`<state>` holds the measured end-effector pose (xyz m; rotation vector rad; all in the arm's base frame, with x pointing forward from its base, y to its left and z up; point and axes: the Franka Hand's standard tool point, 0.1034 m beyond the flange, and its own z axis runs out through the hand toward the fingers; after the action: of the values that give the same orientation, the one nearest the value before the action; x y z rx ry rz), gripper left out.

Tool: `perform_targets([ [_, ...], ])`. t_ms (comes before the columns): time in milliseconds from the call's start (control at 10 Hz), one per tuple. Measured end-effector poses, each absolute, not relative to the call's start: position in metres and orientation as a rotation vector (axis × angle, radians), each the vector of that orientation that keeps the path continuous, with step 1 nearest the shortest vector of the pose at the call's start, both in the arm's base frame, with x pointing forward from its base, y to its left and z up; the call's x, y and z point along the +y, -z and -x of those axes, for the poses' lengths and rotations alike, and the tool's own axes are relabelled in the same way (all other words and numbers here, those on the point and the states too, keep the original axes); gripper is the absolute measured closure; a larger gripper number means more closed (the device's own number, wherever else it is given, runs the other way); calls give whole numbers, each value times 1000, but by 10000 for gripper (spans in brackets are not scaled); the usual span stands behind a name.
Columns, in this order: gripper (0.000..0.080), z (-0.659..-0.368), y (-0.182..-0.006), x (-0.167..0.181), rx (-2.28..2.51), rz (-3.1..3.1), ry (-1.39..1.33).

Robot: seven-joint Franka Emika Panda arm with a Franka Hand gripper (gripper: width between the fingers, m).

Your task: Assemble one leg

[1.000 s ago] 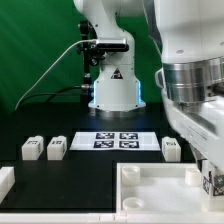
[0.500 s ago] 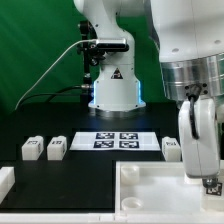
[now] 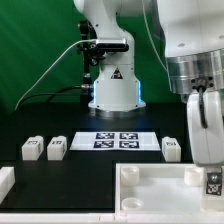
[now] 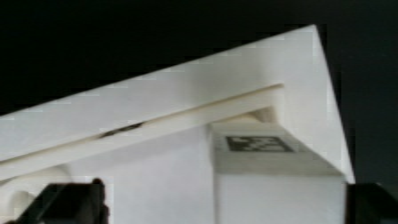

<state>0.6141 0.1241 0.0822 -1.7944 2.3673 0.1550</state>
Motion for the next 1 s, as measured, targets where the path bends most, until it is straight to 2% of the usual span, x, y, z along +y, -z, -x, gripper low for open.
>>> perform_targets([
  [200, 152, -608, -87, 126, 2347, 1794, -161],
  [1000, 151, -608, -85, 127, 2336, 1812, -161],
])
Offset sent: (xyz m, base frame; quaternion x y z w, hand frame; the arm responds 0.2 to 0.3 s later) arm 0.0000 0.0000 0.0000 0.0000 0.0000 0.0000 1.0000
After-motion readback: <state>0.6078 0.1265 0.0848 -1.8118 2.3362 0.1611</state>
